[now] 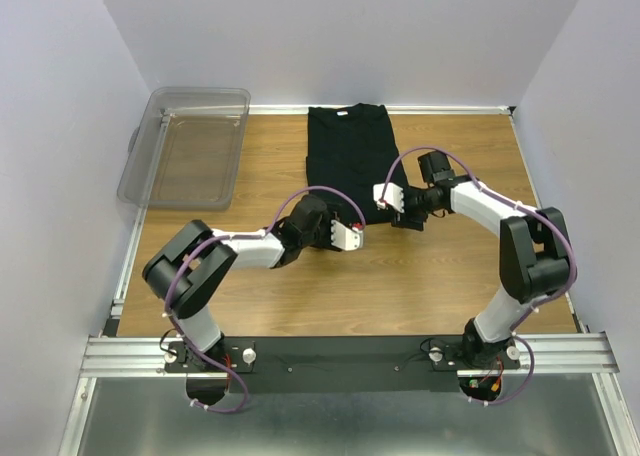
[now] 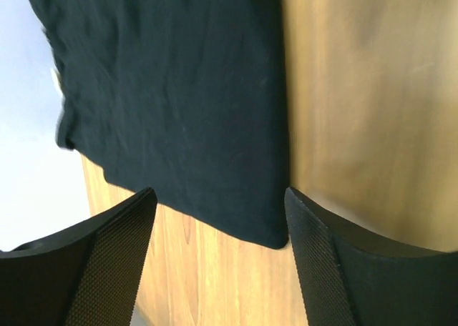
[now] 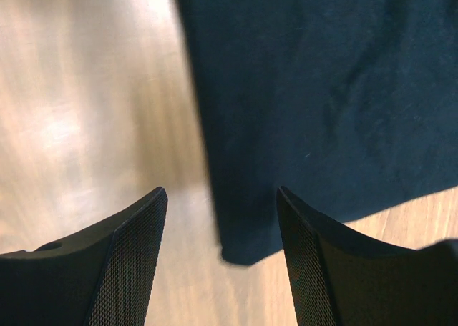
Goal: Fold and stack the t-shirts
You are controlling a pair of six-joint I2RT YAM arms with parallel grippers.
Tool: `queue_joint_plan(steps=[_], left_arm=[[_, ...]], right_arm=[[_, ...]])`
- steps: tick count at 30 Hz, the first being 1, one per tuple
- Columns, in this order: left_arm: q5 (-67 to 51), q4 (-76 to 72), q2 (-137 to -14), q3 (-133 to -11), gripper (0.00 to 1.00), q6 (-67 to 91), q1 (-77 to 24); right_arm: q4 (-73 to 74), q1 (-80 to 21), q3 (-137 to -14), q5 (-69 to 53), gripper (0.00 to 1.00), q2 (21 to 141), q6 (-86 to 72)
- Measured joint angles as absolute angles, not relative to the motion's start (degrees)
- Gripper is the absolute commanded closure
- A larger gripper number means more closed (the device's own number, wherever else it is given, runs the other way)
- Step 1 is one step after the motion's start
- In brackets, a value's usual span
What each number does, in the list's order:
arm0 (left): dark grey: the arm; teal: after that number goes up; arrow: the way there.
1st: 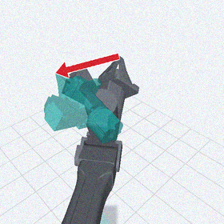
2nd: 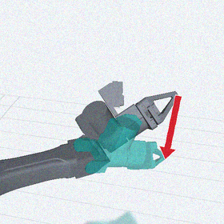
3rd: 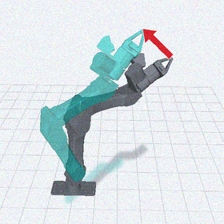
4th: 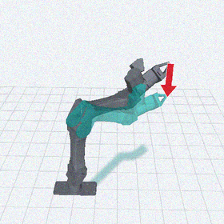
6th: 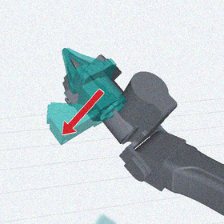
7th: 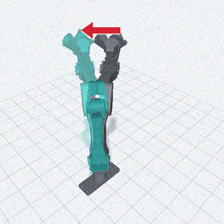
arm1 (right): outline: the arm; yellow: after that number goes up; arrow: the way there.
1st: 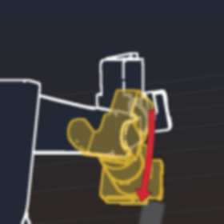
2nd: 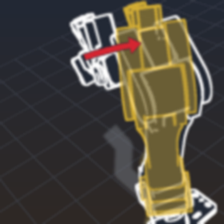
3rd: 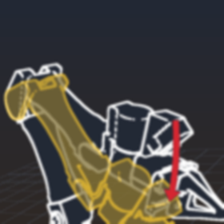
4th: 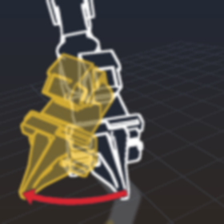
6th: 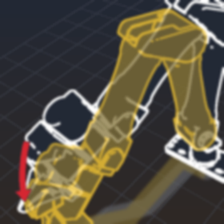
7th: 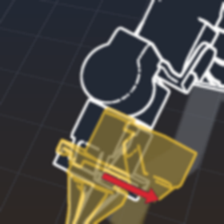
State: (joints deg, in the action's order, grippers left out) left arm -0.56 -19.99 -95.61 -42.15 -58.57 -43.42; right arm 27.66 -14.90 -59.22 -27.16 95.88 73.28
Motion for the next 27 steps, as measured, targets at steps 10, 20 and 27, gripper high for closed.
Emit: queue_joint_plan(steps=[10,20,27], left_arm=[[-2.37,-15.44,-100.68,-48.23,0.22,-60.05,-40.84],[-3.7,-10.35,-104.38,-51.92,1.0,-60.9,-40.84],[-5.65,-6.74,-101.47,-50.89,1.0,-61.04,-42.06]], right_arm=[[26.17,-14.41,-63.61,-25.69,0.55,103.7,71.4],[26.22,-13.76,-65.21,-26.61,0.97,104.64,66.48],[30.65,-13.37,-64.79,-28.75,0.99,103.09,68.12]])
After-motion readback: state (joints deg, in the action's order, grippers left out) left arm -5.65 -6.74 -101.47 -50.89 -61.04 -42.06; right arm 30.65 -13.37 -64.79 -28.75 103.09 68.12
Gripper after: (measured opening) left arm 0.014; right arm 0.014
